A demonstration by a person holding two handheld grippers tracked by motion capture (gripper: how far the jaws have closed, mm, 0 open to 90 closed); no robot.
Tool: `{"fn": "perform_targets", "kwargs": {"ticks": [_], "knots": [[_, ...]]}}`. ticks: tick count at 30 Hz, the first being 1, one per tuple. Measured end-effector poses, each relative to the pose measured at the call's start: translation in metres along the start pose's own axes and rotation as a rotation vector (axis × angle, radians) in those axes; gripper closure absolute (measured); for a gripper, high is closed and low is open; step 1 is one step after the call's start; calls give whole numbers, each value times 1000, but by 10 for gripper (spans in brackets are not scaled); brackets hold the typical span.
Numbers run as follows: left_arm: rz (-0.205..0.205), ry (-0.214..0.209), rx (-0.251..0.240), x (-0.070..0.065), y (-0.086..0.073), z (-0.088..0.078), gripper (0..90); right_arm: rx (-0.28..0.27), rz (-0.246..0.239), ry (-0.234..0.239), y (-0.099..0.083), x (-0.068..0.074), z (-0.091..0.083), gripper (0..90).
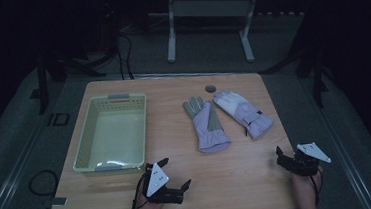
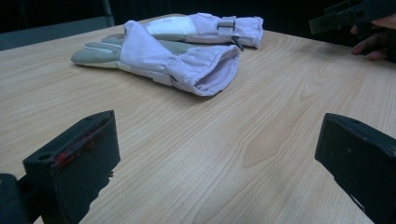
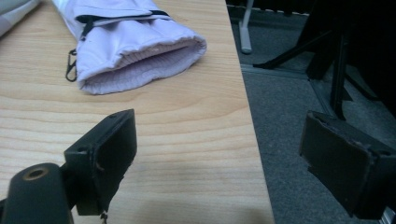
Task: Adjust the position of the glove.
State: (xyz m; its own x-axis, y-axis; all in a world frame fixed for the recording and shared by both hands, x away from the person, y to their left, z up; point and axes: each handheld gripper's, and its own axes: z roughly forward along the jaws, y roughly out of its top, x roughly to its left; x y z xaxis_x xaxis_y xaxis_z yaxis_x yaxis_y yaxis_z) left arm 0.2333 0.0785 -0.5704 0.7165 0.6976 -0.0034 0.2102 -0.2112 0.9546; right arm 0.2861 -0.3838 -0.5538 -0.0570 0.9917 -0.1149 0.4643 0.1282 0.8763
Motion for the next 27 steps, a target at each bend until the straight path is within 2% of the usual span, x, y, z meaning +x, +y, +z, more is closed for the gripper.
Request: {"fn": "perform_targets", "kwargs": {"ticks": [9, 10, 15, 19, 24, 25, 27], "knots": [[-9, 2, 4, 1, 0, 0, 0, -1, 15, -6, 0, -1, -1, 111], [-8, 2, 4, 1, 0, 0, 0, -15, 24, -10, -1, -2, -2, 112], [-5, 4, 6, 1, 0, 0, 0, -12, 37, -9, 0, -3, -4, 111], [-10, 5, 7, 1, 0, 1, 0, -13, 71, -15, 4, -9, -13, 112], [-3, 5, 7, 0, 0, 0, 0, 30, 89, 24, 11, -11, -14, 136], [2, 6, 6, 0, 0, 0, 0, 60, 108, 80, 16, -12, -12, 137], [2, 6, 6, 0, 0, 0, 0, 67, 109, 85, 17, -13, -12, 138]]}}
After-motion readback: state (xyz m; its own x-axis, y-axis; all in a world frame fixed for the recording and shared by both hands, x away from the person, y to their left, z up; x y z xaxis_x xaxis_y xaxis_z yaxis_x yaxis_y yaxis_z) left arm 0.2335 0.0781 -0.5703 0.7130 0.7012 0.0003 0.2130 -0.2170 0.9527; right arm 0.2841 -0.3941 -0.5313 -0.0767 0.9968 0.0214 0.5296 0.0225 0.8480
